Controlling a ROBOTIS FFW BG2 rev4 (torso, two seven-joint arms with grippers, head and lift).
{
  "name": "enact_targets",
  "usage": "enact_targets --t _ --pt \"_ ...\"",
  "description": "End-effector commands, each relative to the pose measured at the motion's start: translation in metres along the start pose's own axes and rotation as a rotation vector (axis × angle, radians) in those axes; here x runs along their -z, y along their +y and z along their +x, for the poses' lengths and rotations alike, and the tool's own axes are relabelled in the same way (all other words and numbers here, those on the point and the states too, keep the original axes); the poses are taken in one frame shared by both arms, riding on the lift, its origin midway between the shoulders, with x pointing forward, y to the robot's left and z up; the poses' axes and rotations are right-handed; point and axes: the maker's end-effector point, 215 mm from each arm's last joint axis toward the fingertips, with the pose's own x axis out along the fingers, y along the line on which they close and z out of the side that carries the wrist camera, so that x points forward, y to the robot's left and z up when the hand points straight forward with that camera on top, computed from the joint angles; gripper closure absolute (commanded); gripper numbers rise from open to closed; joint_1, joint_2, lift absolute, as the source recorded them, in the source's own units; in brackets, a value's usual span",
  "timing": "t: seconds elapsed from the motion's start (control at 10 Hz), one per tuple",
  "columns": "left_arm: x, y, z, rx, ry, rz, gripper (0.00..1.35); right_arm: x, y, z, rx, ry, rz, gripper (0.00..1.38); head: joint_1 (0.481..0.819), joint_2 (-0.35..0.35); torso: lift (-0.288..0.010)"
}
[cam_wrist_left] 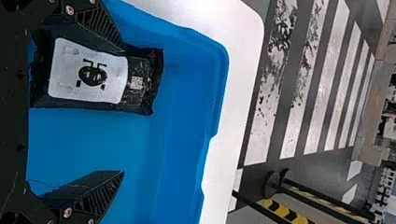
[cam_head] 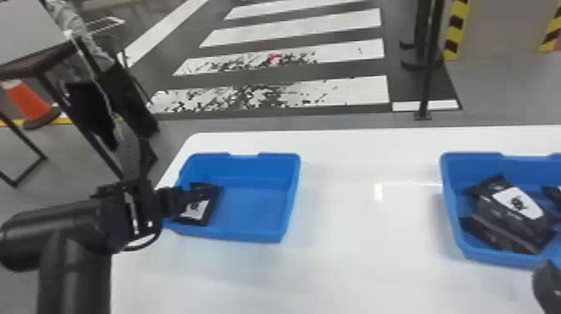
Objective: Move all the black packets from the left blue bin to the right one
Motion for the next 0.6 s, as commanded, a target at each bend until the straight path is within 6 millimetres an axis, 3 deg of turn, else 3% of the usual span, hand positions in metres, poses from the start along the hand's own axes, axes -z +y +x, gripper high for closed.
enact_targets --t 0.0,0.5 --pt "0.006 0.0 0.014 -0.011 0.053 -0.01 0.13 0.001 0.002 0.001 -0.007 0.002 0.009 0.22 0.695 0.296 -0.185" --pt "0.027 0.002 0.032 -0.071 0.179 -0.004 0.17 0.005 0.003 0.002 -0.015 0.007 0.027 0.22 0.695 0.292 -0.185"
